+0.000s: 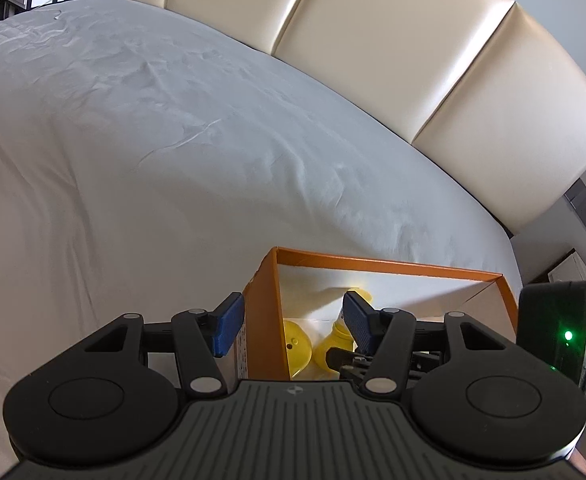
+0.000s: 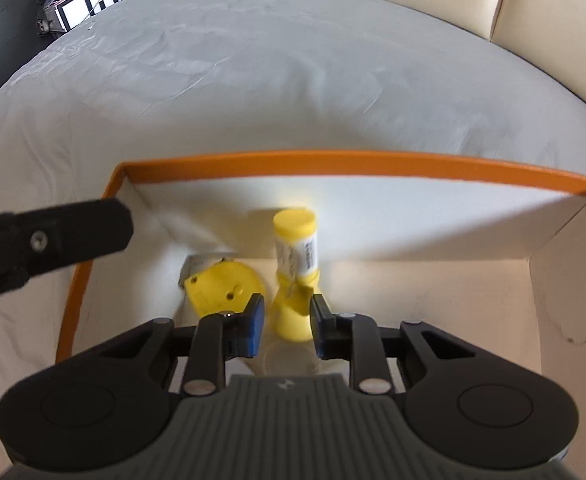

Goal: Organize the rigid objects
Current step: 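Lower tape measure into orange box with left tool while right tool lowers yellow bottle inside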

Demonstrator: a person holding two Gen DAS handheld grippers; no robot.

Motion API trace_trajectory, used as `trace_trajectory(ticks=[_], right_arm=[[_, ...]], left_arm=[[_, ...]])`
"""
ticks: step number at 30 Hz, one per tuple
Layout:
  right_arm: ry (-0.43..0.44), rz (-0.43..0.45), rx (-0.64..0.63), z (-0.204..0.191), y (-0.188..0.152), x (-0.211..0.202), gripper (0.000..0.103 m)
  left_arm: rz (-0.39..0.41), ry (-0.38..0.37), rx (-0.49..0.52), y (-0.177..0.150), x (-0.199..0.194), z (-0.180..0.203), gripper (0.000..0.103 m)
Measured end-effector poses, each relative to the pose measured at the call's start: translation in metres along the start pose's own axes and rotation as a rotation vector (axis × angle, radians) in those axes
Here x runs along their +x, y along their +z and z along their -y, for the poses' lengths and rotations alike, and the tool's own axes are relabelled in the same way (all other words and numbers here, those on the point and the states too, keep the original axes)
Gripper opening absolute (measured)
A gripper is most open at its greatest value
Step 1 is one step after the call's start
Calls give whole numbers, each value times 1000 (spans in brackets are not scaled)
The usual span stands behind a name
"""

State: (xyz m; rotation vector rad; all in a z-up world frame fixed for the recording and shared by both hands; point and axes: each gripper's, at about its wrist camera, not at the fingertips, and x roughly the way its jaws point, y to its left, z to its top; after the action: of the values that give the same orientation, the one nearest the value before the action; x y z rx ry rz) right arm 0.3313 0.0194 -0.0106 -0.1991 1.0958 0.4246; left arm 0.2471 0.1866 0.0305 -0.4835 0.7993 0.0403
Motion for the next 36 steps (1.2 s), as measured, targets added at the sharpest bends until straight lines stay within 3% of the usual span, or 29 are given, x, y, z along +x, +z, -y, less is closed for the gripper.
trace_trajectory(ticks=[4,12,21,28,32,36], right_arm=[[-9,-27,-34,-2,-8,-3,6],[-40,-37,-50,-1,-9,-14,7],[-74,-128,-13,-1,4,26,4],[-55,-139,-15,-5,14,39,4],[-69,-141,-44,-7,15,39,5],[-62,-123,-64,-6,13,25,5]], left_arm=[[-9,1,13,-2,1,6,66],[-14,0,-3,-2,-3,6,66],[-23,-15,-33,1,-3,-7,66],[-35,-25,-57,4,4,-18,66],[-31,-17,-25,2,6,-14,65],[18,-4,70,-3,0,2,63]])
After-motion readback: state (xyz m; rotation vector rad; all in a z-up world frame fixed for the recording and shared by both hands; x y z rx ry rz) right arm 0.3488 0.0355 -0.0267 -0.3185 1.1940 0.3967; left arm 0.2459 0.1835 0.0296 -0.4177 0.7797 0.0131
